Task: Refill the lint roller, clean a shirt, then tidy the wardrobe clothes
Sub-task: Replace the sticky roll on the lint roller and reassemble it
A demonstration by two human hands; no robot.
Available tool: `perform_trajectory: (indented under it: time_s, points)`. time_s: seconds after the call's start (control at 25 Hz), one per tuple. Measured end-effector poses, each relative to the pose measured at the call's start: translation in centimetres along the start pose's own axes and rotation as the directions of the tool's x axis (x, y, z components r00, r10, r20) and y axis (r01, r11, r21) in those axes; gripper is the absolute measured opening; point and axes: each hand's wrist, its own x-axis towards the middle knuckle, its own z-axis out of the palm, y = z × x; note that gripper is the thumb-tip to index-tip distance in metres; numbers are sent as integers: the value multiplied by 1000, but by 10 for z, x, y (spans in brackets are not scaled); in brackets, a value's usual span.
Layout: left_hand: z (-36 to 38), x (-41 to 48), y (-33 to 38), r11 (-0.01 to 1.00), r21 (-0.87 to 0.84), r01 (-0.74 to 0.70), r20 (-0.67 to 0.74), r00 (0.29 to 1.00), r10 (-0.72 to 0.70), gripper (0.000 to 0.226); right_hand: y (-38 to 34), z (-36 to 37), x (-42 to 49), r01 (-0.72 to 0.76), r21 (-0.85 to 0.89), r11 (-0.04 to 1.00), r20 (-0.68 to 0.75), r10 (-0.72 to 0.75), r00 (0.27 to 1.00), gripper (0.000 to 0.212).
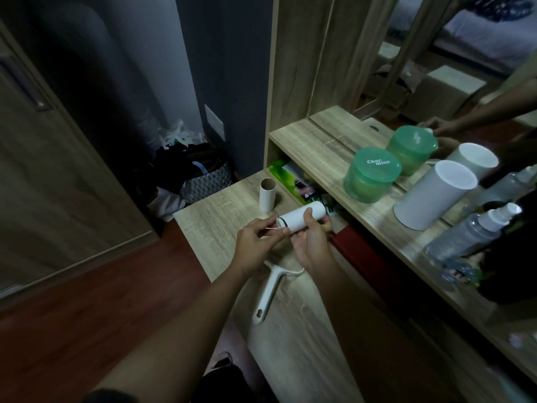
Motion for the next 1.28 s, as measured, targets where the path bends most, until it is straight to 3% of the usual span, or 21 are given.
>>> perform_trajectory:
  time_s: [0.2,0.28,0.36,0.48,0.6,0.72,1.04,1.12,1.2,1.28]
  points:
    - [-17,2,-3,1000,-25,15,-76,997,-17,36,9,5,6,46,-79,996,9,-46,999,60]
    - [-28,9,-9,998,67,6,-156,988,4,35,17,7,14,82,-233,969,-20,-89,996,64]
    - [-42,20,-19,973,227,33,-185,983,10,40,22,7,23,121,-479,870,-16,-146,989,65]
    - [-58,39,-39,829,555,72,-77,996,-34,55,22,-4,29,219,-727,651,192,-114,975,64]
    - [-59,44,-53,676,737,-12,83,994,-73,57,17,-14,25,339,-766,546,392,-22,920,62]
    - [-56,45,-64,683,729,-51,144,986,-81,58,14,-21,25,471,-776,420,504,-36,863,61]
    - [-59,51,-55,734,673,-94,186,982,-44,60,10,-20,22,551,-762,339,573,-42,818,60]
    - [-56,55,-37,834,548,-63,81,996,22,42,9,-18,20,561,-765,316,582,-34,813,58]
    - [-53,59,-16,955,294,32,11,999,-37,29,9,-16,18,568,-774,281,586,-22,810,59]
    - [-50,62,2,990,81,113,146,981,-124,30,9,-12,16,603,-769,212,613,-21,790,62]
